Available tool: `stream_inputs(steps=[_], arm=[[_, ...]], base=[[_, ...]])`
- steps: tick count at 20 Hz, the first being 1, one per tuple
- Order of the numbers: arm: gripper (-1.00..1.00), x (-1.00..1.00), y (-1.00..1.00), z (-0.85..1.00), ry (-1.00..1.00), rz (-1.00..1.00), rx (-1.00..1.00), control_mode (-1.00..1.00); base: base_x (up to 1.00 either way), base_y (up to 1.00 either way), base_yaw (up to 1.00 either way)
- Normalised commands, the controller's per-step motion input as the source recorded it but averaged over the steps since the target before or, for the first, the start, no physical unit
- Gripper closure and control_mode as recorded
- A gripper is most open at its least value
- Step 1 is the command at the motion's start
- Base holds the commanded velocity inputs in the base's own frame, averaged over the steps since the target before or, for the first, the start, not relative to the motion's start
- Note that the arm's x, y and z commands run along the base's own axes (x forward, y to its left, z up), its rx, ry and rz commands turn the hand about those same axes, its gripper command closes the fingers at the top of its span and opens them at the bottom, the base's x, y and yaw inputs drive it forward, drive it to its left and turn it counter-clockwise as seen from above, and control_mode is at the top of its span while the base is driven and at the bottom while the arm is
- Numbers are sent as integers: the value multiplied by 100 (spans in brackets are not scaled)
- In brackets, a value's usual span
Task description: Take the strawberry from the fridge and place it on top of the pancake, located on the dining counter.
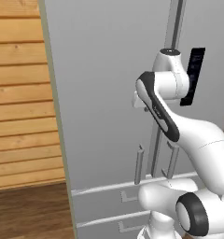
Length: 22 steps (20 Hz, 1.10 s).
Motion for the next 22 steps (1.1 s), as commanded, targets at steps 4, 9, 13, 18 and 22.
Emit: stream_inputs(steps=[4, 9, 13, 18, 22], arm=[[-100, 0, 0, 0, 0, 0, 0, 100], [-100, 0, 0, 0, 0, 0, 0, 100], [-100, 0, 0, 0, 0, 0, 0, 100], [-100, 0, 0, 0, 0, 0, 0, 100], [-100, 0, 0, 0, 0, 0, 0, 100]], base=[[-19, -6, -1], [-49, -27, -2], [-50, -10, -3], [-63, -7, -1], [-31, -42, 0]])
